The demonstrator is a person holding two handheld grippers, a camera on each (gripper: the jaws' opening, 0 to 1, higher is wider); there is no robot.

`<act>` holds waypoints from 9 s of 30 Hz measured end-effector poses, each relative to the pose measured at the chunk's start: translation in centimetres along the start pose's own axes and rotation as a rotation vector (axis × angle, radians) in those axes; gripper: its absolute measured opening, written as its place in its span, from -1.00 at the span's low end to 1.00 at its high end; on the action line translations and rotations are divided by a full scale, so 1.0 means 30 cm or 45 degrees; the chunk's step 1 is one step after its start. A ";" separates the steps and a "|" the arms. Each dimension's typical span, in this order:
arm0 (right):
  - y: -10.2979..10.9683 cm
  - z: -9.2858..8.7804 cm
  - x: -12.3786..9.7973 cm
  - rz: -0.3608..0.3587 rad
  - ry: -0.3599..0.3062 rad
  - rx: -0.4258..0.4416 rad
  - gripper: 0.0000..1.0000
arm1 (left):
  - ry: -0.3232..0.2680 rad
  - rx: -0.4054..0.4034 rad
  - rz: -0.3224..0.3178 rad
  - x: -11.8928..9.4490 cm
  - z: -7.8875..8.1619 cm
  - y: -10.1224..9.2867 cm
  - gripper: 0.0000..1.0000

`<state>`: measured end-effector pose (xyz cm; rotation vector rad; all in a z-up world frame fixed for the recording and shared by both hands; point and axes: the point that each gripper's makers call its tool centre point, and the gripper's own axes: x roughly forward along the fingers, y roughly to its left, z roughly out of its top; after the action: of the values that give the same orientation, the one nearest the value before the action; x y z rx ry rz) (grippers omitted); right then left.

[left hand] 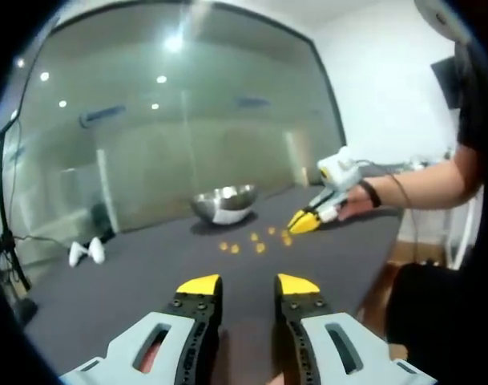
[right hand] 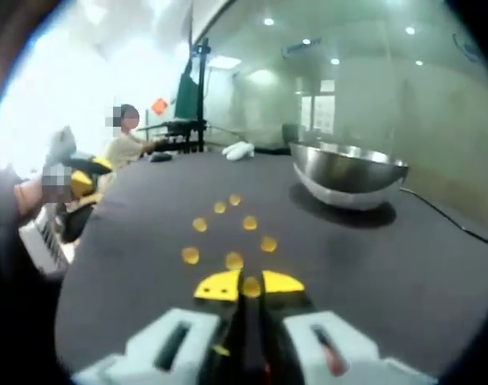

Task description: Pick up the QQ candy scattered on the table and place it into the stainless steel bowl on the table

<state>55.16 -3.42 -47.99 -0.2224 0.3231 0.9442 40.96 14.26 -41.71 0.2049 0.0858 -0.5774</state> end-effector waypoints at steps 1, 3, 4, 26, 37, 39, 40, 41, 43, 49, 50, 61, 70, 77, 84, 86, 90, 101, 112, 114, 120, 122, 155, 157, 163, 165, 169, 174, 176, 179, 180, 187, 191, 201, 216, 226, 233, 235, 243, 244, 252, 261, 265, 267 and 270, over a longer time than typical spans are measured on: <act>0.000 0.000 0.000 0.000 0.001 0.002 -0.81 | 0.000 0.001 -0.001 0.000 0.001 -0.001 -0.44; 0.000 0.000 0.000 -0.001 0.002 0.000 -0.81 | 0.001 0.004 -0.002 0.000 0.001 -0.002 -0.44; -0.002 0.000 0.000 -0.003 0.003 0.003 -0.81 | 0.002 0.004 -0.003 0.000 0.002 -0.002 -0.44; -0.013 0.143 -0.106 -0.124 -0.152 -0.001 -0.81 | -0.006 0.013 -0.038 0.011 0.005 -0.031 -0.44; -0.136 0.304 -0.068 -0.201 -0.214 -0.082 -0.82 | -0.018 0.025 -0.055 0.006 0.020 -0.042 -0.44; -0.186 0.332 -0.055 -0.234 -0.230 -0.053 -0.82 | -0.020 0.025 -0.062 0.007 0.021 -0.048 -0.44; -0.205 0.350 -0.051 -0.247 -0.242 -0.044 -0.82 | -0.015 0.027 -0.069 0.008 0.018 -0.054 -0.44; -0.225 0.369 -0.048 -0.262 -0.256 -0.037 -0.82 | -0.007 0.030 -0.077 0.009 0.012 -0.059 -0.44; -0.259 0.396 -0.038 -0.285 -0.268 -0.024 -0.82 | -0.002 0.038 -0.086 0.009 0.009 -0.066 -0.44; -0.379 0.455 0.031 -0.335 -0.261 -0.069 -0.82 | 0.004 0.040 -0.116 0.005 0.008 -0.085 -0.44; -0.395 0.464 0.042 -0.336 -0.258 -0.071 -0.82 | 0.004 0.042 -0.119 0.005 0.008 -0.087 -0.44; -0.498 0.514 0.141 -0.361 -0.215 -0.088 -0.82 | 0.017 0.096 -0.184 -0.007 0.015 -0.137 -0.44; -0.514 0.512 0.173 -0.389 -0.190 -0.069 -0.81 | 0.019 0.106 -0.214 -0.021 0.006 -0.149 -0.44; -0.534 0.518 0.152 -0.452 -0.248 -0.042 -0.55 | 0.017 0.087 -0.212 -0.025 -0.001 -0.144 -0.44; -0.520 0.537 0.108 -0.447 -0.295 0.004 -0.63 | 0.017 0.088 -0.213 -0.024 0.001 -0.145 -0.44; -0.515 0.535 0.098 -0.450 -0.293 0.004 -0.64 | 0.018 0.092 -0.215 -0.023 0.000 -0.149 -0.44; -0.501 0.526 0.086 -0.431 -0.292 0.012 -0.64 | 0.019 0.095 -0.223 -0.019 0.002 -0.158 -0.44; -0.477 0.528 0.027 -0.419 -0.312 0.013 -0.64 | 0.017 0.104 -0.221 -0.017 0.010 -0.152 -0.44; -0.320 0.447 -0.114 -0.380 -0.357 -0.103 -0.64 | 0.021 0.109 -0.226 -0.013 0.006 -0.149 -0.44; -0.295 0.424 -0.146 -0.364 -0.404 -0.090 -0.65 | 0.017 0.109 -0.225 -0.013 0.010 -0.149 -0.44; -0.192 0.304 -0.221 -0.274 -0.378 -0.081 -0.65 | -0.008 0.072 -0.231 -0.018 0.023 -0.149 -0.44; -0.172 0.265 -0.245 -0.276 -0.353 -0.111 -0.65 | -0.001 0.074 -0.222 -0.017 0.019 -0.145 -0.44; 0.054 0.073 -0.072 0.140 -0.161 -0.066 -0.54 | 0.015 0.065 -0.209 -0.020 0.007 -0.134 -0.44; 0.055 0.074 -0.053 0.142 -0.151 -0.078 -0.55 | 0.017 0.066 -0.207 -0.022 0.007 -0.132 -0.44; 0.047 0.040 0.002 0.162 -0.076 -0.094 -0.56 | 0.011 0.051 -0.191 -0.041 0.013 -0.121 -0.44; 0.052 0.035 0.016 0.175 -0.064 -0.094 -0.56 | 0.011 0.049 -0.188 -0.046 0.011 -0.118 -0.44; 0.061 0.026 0.043 0.194 -0.031 -0.073 -0.56 | 0.022 0.042 -0.172 -0.054 -0.001 -0.106 -0.44; 0.078 0.040 0.076 0.216 -0.042 -0.074 -0.57 | -0.003 0.005 -0.165 -0.057 0.014 -0.098 -0.44; 0.083 0.043 0.084 0.224 -0.040 -0.077 -0.58 | -0.003 0.007 -0.166 -0.057 0.016 -0.098 -0.44; 0.087 0.045 0.092 0.228 -0.041 -0.082 -0.60 | -0.007 0.010 -0.167 -0.060 0.020 -0.097 -0.44; 0.087 0.045 0.093 0.228 -0.042 -0.079 -0.60 | -0.005 0.010 -0.165 -0.061 0.018 -0.095 -0.44; 0.075 0.041 0.089 0.215 -0.042 -0.075 -0.82 | -0.007 -0.011 -0.151 -0.063 0.015 -0.086 -0.45; 0.075 0.041 0.089 0.214 -0.048 -0.073 -0.83 | -0.010 -0.001 -0.154 -0.053 0.024 -0.095 -0.46; 0.044 0.108 0.048 0.142 -0.065 -0.106 -0.82 | -0.007 0.012 -0.176 -0.047 0.027 -0.110 -0.46; -0.211 0.380 -0.072 -0.240 -0.323 -0.070 -0.82 | -0.005 0.020 -0.194 -0.035 0.025 -0.125 -0.46; -0.317 0.488 0.028 -0.318 -0.345 -0.092 -0.82 | -0.007 0.021 -0.180 -0.052 0.024 -0.115 -0.46; -0.417 0.531 0.120 -0.351 -0.348 -0.087 -0.81 | -0.005 0.009 -0.164 -0.063 0.019 -0.097 -0.46; -0.449 0.530 0.153 -0.365 -0.316 -0.088 -0.81 | -0.003 0.014 -0.163 -0.062 0.019 -0.097 -0.46; -0.471 0.541 0.198 -0.383 -0.295 -0.081 -0.80 | 0.000 0.038 -0.166 -0.057 0.021 -0.097 -0.46; -0.473 0.536 0.200 -0.382 -0.289 -0.080 -0.79 | 0.000 0.034 -0.167 -0.056 0.019 -0.094 -0.46; -0.460 0.532 0.161 -0.362 -0.346 -0.013 -0.59 | -0.012 0.019 -0.170 -0.055 0.016 -0.099 -0.46; -0.449 0.529 0.117 -0.353 -0.360 -0.014 -0.60 | -0.022 0.029 -0.189 -0.044 0.030 -0.118 -0.46; -0.442 0.528 0.109 -0.340 -0.358 -0.031 -0.60 | -0.030 0.040 -0.181 -0.042 0.038 -0.121 -0.46; -0.427 0.531 0.096 -0.324 -0.368 -0.038 -0.60 | -0.053 0.031 -0.173 -0.047 0.053 -0.116 -0.46; -0.410 0.531 0.081 -0.311 -0.370 -0.054 -0.60 | -0.059 0.024 -0.169 -0.047 0.059 -0.112 -0.46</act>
<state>69.34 -3.41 -33.49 -0.1566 0.0070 0.7299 37.97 11.88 -40.34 0.2048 0.0489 -0.7147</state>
